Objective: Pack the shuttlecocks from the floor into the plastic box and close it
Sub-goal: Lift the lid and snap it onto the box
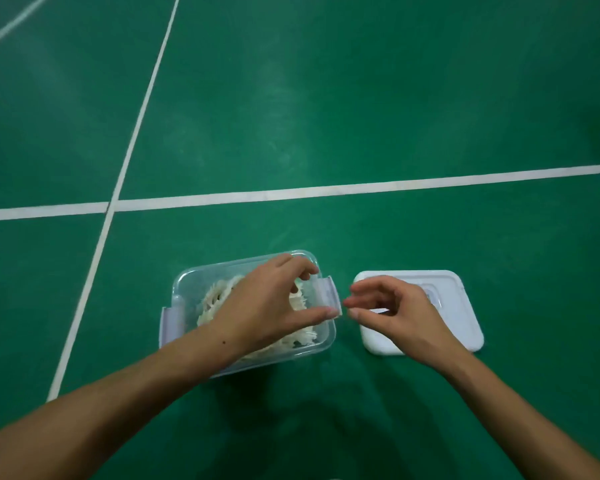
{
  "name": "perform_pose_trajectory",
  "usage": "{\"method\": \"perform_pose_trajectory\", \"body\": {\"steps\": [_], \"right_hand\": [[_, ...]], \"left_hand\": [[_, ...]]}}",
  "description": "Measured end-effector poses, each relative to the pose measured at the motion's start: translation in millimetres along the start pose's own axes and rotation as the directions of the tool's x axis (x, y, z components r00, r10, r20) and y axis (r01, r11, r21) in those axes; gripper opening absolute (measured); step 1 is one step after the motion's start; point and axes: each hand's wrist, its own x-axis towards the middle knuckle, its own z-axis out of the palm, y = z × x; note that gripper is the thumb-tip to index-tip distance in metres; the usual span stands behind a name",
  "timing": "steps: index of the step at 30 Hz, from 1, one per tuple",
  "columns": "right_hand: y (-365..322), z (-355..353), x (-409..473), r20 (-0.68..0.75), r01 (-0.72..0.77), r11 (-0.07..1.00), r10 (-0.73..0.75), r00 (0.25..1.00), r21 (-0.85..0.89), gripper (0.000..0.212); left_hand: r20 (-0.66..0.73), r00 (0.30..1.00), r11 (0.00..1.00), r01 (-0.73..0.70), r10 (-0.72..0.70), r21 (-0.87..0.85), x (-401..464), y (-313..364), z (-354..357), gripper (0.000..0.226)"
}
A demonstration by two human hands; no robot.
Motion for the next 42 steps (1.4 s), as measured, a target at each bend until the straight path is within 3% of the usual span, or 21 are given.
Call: {"method": "perform_pose_trajectory", "body": {"steps": [5, 8, 11, 13, 15, 18, 23, 26, 32, 36, 39, 42], "right_hand": [[60, -79, 7, -0.274, -0.118, 0.993, 0.120, 0.954, 0.022, 0.023], [105, -121, 9, -0.393, -0.227, 0.974, 0.208, 0.896, -0.002, 0.019], [151, -152, 11, -0.474, -0.348, 0.928, 0.249, 0.845, -0.133, 0.024], [172, -164, 14, -0.487, -0.447, 0.865, 0.296, 0.822, -0.229, 0.042], [184, -169, 16, -0.464, -0.495, 0.826, 0.339, 0.818, -0.269, 0.058], [197, -167, 23, -0.404, -0.518, 0.808, 0.390, 0.828, -0.281, 0.067], [212, -159, 29, -0.415, -0.543, 0.786, 0.406, 0.814, -0.296, 0.063], [214, -154, 23, -0.425, -0.517, 0.807, 0.378, 0.823, -0.284, 0.062], [155, -169, 4, -0.591, -0.394, 0.902, 0.222, 0.776, -0.178, 0.051], [87, -169, 12, -0.653, -0.201, 0.958, 0.019, 0.757, -0.205, 0.046], [40, -134, 35, -0.630, -0.069, 0.971, -0.093, 0.771, -0.228, 0.048], [0, -77, 56, -0.553, 0.061, 0.971, -0.182, 0.813, -0.230, 0.049]], "left_hand": [[0.046, 0.999, 0.971, 0.037, -0.026, -0.238, 46, 58, 84, 0.077], [0.155, 0.981, 0.941, 0.162, -0.119, -0.298, 63, 80, 129, 0.086], [0.293, 0.924, 0.898, 0.329, -0.243, -0.291, 73, 78, 172, 0.084], [0.311, 0.882, 0.869, 0.433, -0.354, -0.238, 80, 66, 196, 0.085], [0.310, 0.832, 0.831, 0.526, -0.460, -0.181, 88, 56, 214, 0.103], [0.311, 0.771, 0.775, 0.616, -0.556, -0.143, 95, 49, 229, 0.113], [0.297, 0.789, 0.789, 0.596, -0.538, -0.153, 95, 49, 237, 0.088], [0.299, 0.796, 0.761, 0.598, -0.527, -0.251, 93, 53, 234, 0.081], [0.166, 0.874, 0.735, 0.477, -0.458, -0.482, 99, 83, 188, 0.087], [-0.040, 0.924, 0.788, 0.302, -0.381, -0.537, 98, 83, 114, 0.082], [-0.278, 0.899, 0.862, 0.178, -0.338, -0.474, 77, 59, 48, 0.069], [-0.460, 0.810, 0.890, 0.157, -0.364, -0.427, 41, 26, -13, 0.057]]}}
